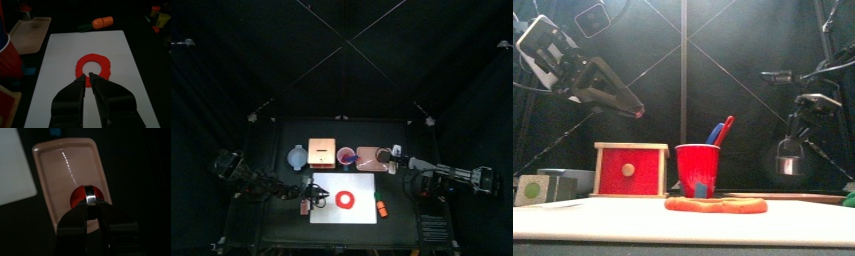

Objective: Place cookie cutter onto plate

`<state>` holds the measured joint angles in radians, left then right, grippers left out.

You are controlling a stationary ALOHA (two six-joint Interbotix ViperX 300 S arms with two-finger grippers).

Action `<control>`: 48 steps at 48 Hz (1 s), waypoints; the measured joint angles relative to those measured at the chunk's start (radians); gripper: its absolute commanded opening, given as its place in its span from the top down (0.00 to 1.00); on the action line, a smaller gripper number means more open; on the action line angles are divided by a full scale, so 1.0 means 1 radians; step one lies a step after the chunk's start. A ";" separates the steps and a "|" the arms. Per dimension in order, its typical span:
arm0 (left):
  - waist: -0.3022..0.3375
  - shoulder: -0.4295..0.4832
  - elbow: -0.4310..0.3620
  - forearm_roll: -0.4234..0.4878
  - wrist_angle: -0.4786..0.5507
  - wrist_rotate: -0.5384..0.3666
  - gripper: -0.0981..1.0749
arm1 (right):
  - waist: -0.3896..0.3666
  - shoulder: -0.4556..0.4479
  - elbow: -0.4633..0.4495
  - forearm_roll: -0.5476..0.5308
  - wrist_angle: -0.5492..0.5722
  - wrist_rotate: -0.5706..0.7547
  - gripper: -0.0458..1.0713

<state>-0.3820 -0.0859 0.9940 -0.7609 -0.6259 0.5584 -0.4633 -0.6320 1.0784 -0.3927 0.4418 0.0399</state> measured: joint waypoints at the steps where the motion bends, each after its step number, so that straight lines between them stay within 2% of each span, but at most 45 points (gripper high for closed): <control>1: 0.002 0.002 0.000 0.000 0.002 0.000 0.42 | -0.017 0.002 0.008 -0.003 -0.009 0.000 0.55; 6: 0.006 0.005 -0.003 0.000 0.000 0.000 0.42 | -0.089 0.014 0.029 0.000 -0.049 0.000 0.55; 11: 0.008 0.011 -0.008 0.002 0.000 0.000 0.42 | -0.129 0.026 0.032 0.025 -0.069 -0.008 0.55; 20: 0.012 0.021 -0.014 0.000 0.002 0.000 0.42 | -0.138 0.058 0.026 0.114 -0.066 -0.008 0.55; 48: 0.015 0.034 -0.018 0.000 0.000 0.000 0.42 | -0.160 0.098 0.009 0.201 -0.061 -0.008 0.55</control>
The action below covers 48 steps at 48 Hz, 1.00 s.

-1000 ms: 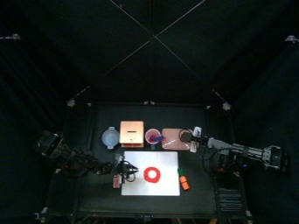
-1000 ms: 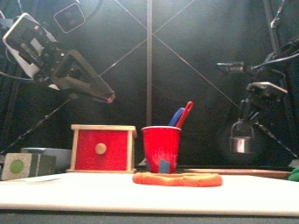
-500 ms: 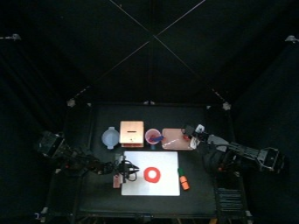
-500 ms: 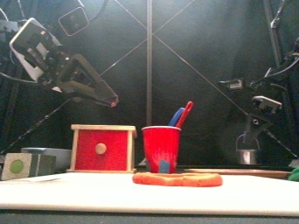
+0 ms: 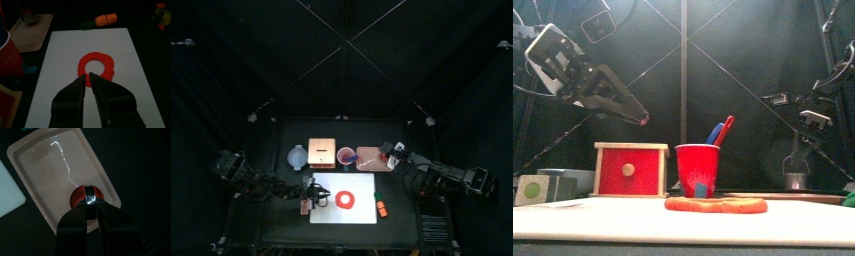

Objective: Place cookie cutter onto plate

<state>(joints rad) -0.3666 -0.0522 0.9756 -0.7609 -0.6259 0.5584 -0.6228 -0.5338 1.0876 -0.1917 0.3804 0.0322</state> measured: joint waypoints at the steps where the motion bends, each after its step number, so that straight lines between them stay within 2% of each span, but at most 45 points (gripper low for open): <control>1: 0.000 0.002 0.000 0.000 0.002 0.000 0.42 | 0.000 0.000 0.000 0.005 0.000 0.000 0.55; 17: 0.000 0.011 0.000 0.000 0.000 -0.002 0.42 | 0.000 0.025 0.035 0.026 -0.018 0.000 0.53; 22: 0.000 0.023 -0.005 0.002 0.002 -0.002 0.42 | -0.002 0.032 0.044 0.028 -0.025 0.000 0.47; 29: 0.000 0.038 -0.011 0.000 0.002 -0.002 0.42 | -0.002 0.021 0.043 0.028 -0.028 0.005 0.33; 36: 0.000 0.043 -0.012 -0.002 0.000 -0.002 0.42 | -0.002 -0.029 0.035 0.026 -0.026 0.005 0.23; 48: 0.000 0.043 -0.012 -0.008 0.000 -0.002 0.42 | 0.026 -0.181 0.032 0.040 0.003 0.020 0.15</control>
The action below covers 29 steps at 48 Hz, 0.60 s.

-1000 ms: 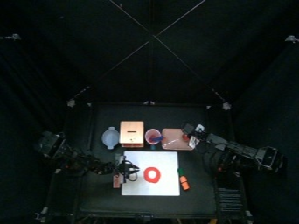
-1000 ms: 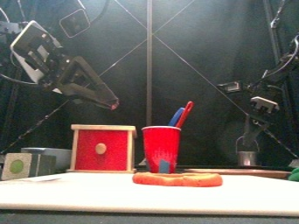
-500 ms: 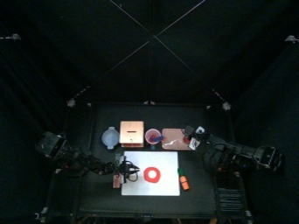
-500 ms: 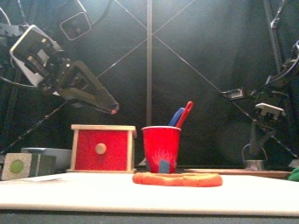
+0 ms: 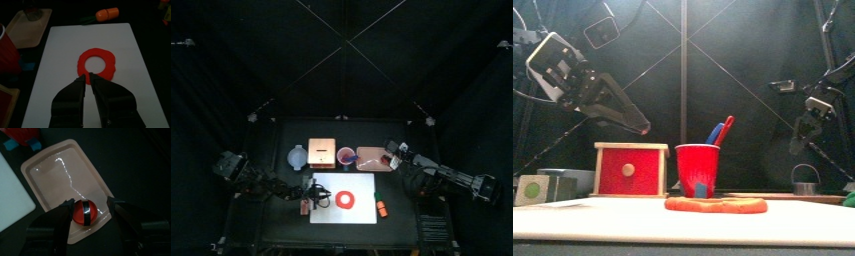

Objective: Place cookie cutter onto plate

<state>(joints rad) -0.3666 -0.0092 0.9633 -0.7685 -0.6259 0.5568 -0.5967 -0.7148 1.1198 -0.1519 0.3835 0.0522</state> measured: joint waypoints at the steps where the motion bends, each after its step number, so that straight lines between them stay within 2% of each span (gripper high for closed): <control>1: 0.000 0.000 -0.002 0.000 0.000 -0.002 0.42 | 0.006 -0.014 0.002 0.005 0.002 0.000 0.14; 9: 0.003 -0.002 -0.005 -0.006 0.000 -0.002 0.41 | 0.103 -0.115 0.028 0.046 -0.008 0.000 0.14; 16: 0.002 -0.008 -0.009 -0.008 -0.005 0.005 0.41 | 0.229 -0.149 0.060 0.072 -0.063 -0.005 0.14; 17: 0.003 -0.009 -0.009 -0.008 -0.005 0.005 0.41 | 0.273 -0.155 0.064 0.075 -0.083 -0.005 0.14; 23: 0.003 -0.021 -0.009 -0.008 -0.008 0.006 0.41 | 0.425 -0.152 0.067 0.081 -0.179 0.000 0.15; 29: 0.003 -0.041 -0.009 -0.006 -0.009 0.015 0.41 | 0.545 -0.129 0.067 0.091 -0.287 0.002 0.15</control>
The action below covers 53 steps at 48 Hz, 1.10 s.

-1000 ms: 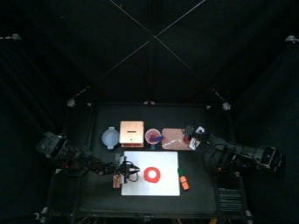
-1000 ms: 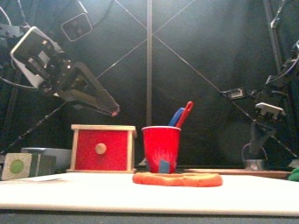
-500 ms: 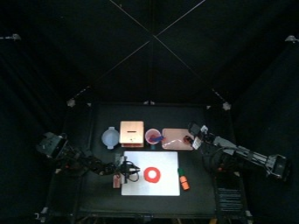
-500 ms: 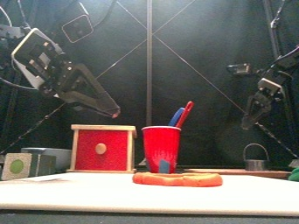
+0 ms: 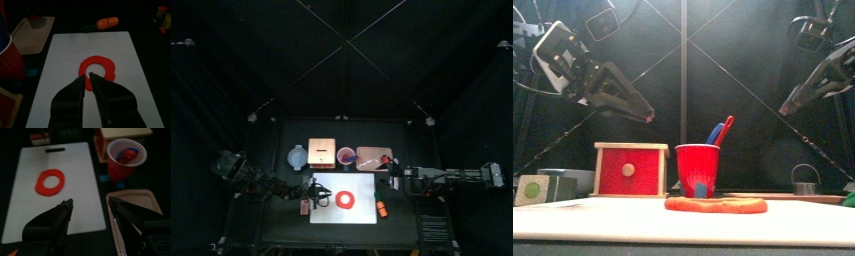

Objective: Place cookie cutter onto plate

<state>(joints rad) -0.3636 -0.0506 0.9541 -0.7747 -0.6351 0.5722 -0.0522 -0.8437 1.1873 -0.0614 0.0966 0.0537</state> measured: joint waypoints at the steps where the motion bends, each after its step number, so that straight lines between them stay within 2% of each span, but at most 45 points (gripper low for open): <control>1: 0.000 -0.006 0.002 0.002 -0.002 0.002 0.42 | 0.015 0.005 0.000 0.000 -0.015 0.000 0.15; 8: 0.000 -0.049 0.028 0.046 -0.029 0.005 0.42 | 0.103 0.067 -0.003 0.028 -0.106 0.000 0.15; 19: 0.000 -0.117 0.075 0.084 -0.077 0.002 0.42 | 0.166 0.193 -0.034 0.140 -0.143 0.002 0.15; 29: 0.000 -0.118 0.080 0.084 -0.078 0.002 0.42 | 0.172 0.233 -0.051 0.155 -0.144 0.003 0.15; 53: 0.000 -0.097 0.086 0.071 -0.078 -0.002 0.42 | 0.169 0.235 -0.038 0.167 -0.143 0.002 0.15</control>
<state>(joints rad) -0.3636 -0.1473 1.0400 -0.7041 -0.7133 0.5706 0.1166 -0.6090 1.1490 0.1058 -0.0460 0.0552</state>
